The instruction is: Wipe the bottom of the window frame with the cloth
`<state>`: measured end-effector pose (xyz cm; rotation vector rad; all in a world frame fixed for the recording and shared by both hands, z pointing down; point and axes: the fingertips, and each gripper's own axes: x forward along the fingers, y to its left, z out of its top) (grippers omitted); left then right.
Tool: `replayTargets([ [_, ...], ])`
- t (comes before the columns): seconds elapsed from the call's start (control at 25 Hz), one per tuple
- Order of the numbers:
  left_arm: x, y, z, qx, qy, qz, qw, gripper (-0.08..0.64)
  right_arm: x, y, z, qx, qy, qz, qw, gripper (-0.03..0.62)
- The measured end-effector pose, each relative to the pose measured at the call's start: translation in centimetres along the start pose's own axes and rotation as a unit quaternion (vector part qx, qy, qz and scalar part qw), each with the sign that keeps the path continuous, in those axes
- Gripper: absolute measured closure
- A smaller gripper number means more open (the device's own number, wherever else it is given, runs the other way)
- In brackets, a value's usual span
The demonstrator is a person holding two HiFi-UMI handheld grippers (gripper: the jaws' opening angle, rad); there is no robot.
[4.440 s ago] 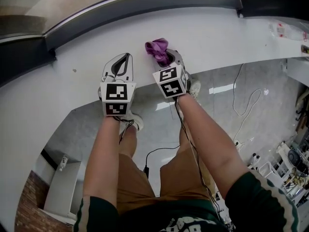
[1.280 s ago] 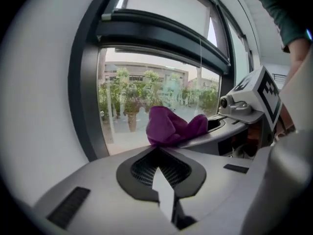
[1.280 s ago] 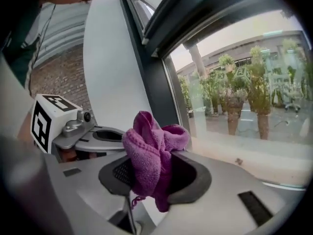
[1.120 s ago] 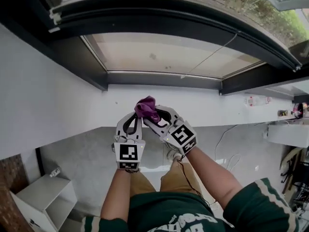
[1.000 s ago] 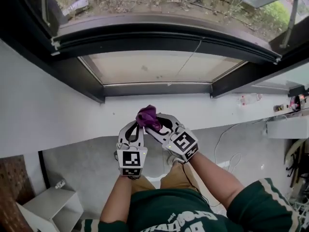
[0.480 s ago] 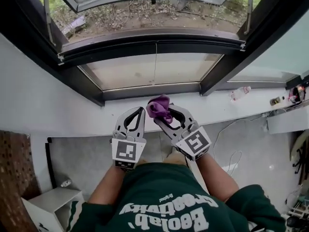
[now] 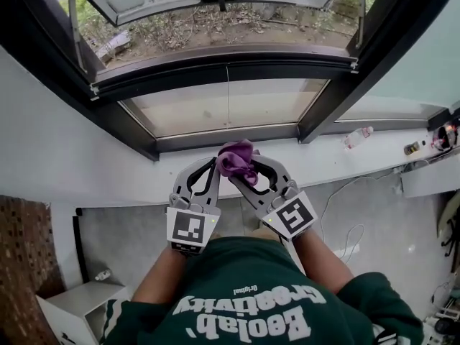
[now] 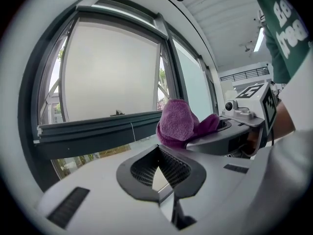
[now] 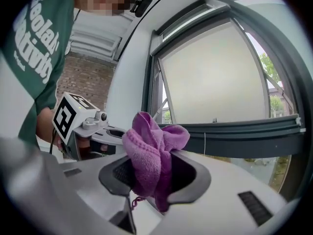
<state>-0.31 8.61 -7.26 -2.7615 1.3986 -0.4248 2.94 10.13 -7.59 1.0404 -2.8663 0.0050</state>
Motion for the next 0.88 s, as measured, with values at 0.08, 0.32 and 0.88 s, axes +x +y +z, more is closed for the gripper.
replayTargets([
  [0.08, -0.1, -0.1, 0.2, 0.002, -0.005, -0.001, 1.0000, 0.555, 0.0, 0.0, 0.0, 0.000, -0.003, -0.002, 1.000, 0.425],
  [0.32, -0.8, 0.1, 0.0, 0.001, -0.006, 0.005, 1.0000, 0.555, 0.1, 0.0, 0.0, -0.010, -0.001, -0.006, 1.000, 0.425],
  [0.88, -0.8, 0.4, 1.0, 0.016, -0.012, 0.012, 0.9997, 0.555, -1.1, -0.4, 1.1, -0.018, 0.001, -0.023, 1.000, 0.425],
])
